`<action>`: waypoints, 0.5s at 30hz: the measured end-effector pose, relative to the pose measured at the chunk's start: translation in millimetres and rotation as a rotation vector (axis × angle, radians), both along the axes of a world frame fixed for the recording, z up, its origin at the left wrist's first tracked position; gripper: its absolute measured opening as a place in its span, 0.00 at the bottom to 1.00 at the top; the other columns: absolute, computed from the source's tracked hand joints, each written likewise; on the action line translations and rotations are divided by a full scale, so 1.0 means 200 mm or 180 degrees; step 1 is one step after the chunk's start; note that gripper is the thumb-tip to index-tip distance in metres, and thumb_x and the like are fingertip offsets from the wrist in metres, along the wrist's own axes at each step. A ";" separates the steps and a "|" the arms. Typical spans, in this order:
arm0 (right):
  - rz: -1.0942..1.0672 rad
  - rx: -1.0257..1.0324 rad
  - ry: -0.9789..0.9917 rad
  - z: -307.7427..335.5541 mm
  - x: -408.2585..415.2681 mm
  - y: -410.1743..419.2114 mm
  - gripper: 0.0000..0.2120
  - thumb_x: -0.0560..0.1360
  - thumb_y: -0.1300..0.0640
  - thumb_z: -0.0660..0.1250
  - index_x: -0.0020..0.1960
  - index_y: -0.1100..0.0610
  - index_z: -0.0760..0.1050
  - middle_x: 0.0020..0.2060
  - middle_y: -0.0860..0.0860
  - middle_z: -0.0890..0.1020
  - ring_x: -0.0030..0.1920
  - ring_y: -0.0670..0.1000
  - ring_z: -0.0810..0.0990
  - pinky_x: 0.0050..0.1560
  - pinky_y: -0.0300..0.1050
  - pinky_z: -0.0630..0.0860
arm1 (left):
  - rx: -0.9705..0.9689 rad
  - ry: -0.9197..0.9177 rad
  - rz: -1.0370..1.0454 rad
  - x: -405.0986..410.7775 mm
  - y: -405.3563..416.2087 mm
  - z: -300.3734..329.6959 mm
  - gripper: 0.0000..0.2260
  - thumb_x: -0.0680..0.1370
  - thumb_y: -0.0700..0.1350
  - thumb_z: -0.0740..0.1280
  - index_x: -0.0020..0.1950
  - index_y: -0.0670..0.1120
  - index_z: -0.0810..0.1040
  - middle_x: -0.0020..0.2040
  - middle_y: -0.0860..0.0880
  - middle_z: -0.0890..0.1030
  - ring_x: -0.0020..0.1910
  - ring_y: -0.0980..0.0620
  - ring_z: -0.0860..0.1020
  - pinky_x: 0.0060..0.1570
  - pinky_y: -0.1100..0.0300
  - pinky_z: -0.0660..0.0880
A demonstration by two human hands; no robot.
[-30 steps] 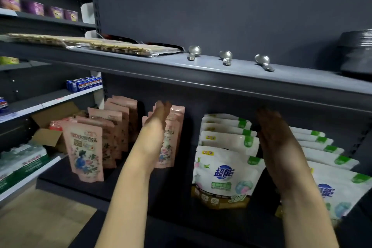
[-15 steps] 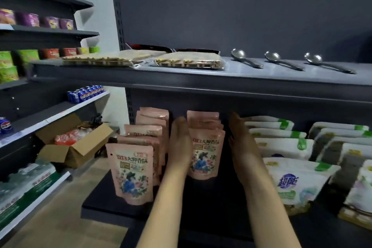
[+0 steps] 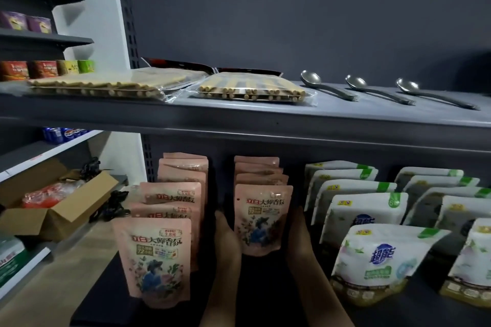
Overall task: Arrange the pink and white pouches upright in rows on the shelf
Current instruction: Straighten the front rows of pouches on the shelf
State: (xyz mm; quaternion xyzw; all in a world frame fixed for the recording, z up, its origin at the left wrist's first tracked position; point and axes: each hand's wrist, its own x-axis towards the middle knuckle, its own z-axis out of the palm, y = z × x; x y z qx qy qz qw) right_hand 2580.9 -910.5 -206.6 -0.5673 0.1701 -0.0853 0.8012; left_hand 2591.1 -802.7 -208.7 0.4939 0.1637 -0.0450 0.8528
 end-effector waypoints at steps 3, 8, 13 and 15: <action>-0.0149 0.0443 0.0199 -0.07 0.08 -0.02 0.30 0.81 0.43 0.40 0.70 0.60 0.68 0.66 0.62 0.74 0.66 0.63 0.72 0.66 0.56 0.68 | 0.0103 0.0184 -0.0259 0.05 0.02 0.00 0.31 0.80 0.61 0.44 0.71 0.41 0.66 0.67 0.35 0.71 0.65 0.37 0.72 0.50 0.52 0.70; -0.0028 0.0715 0.0105 -0.08 0.13 -0.03 0.28 0.81 0.42 0.41 0.56 0.57 0.76 0.53 0.58 0.81 0.50 0.58 0.78 0.54 0.51 0.73 | 0.0186 0.0194 -0.0661 0.10 0.04 0.03 0.35 0.79 0.62 0.41 0.70 0.38 0.67 0.69 0.33 0.69 0.68 0.36 0.67 0.61 0.47 0.67; 0.0133 0.0688 -0.0023 -0.10 0.19 -0.04 0.26 0.82 0.44 0.43 0.51 0.56 0.77 0.39 0.54 0.85 0.47 0.57 0.79 0.47 0.50 0.75 | -0.0275 0.0301 -0.1028 0.21 0.02 -0.02 0.40 0.74 0.69 0.40 0.62 0.41 0.73 0.69 0.33 0.68 0.68 0.34 0.68 0.64 0.44 0.65; 0.0183 0.0598 0.0026 -0.10 0.20 -0.04 0.25 0.82 0.47 0.43 0.52 0.57 0.77 0.42 0.56 0.84 0.46 0.56 0.80 0.46 0.49 0.75 | -0.0349 0.0288 -0.1082 0.24 0.02 -0.06 0.41 0.73 0.71 0.40 0.60 0.41 0.74 0.69 0.33 0.69 0.67 0.34 0.68 0.64 0.43 0.65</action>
